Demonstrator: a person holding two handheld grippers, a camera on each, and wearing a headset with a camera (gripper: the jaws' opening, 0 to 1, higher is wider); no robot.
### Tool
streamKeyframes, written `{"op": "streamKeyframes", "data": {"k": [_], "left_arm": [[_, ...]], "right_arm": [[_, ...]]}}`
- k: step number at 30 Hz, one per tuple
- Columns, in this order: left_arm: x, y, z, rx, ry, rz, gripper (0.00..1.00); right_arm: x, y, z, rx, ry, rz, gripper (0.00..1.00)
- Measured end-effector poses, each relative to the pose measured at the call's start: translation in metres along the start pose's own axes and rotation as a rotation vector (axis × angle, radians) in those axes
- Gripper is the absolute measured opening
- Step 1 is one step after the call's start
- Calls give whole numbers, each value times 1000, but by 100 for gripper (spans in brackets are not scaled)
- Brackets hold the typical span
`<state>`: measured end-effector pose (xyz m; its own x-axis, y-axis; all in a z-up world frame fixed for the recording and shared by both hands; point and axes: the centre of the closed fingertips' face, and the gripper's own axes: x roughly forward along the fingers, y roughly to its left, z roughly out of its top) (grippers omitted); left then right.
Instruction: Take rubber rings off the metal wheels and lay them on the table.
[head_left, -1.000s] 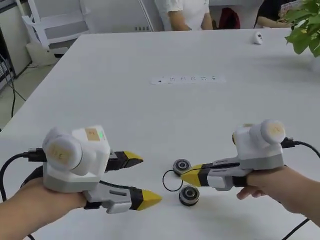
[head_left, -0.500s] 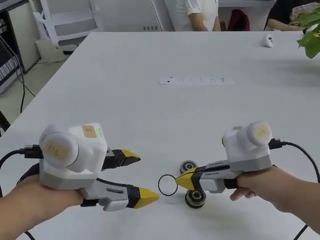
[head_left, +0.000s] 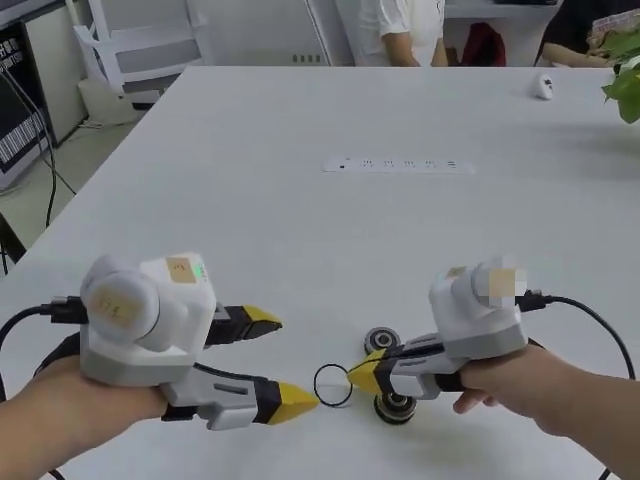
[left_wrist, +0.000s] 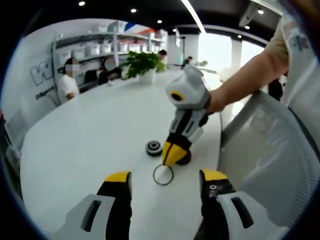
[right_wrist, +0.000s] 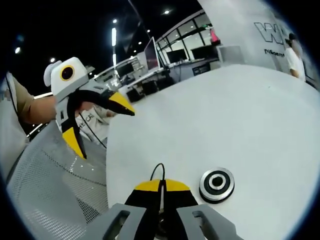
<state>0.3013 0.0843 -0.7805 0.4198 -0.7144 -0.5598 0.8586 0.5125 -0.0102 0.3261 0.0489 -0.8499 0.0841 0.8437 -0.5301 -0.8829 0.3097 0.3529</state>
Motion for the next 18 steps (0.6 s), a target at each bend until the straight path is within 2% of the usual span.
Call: {"op": "streamKeyframes", "data": {"k": [10, 13, 18], "left_arm": [[1, -1, -3, -7, 7, -4, 56], [1, -2, -3, -6, 8, -5, 55], [1, -2, -3, -7, 12, -7, 55]], "right_arm": [[2, -1, -3, -37, 14, -15, 0], [2, -1, -3, -42, 12, -20, 6], [1, 0, -1, -52, 5, -21, 9]]}}
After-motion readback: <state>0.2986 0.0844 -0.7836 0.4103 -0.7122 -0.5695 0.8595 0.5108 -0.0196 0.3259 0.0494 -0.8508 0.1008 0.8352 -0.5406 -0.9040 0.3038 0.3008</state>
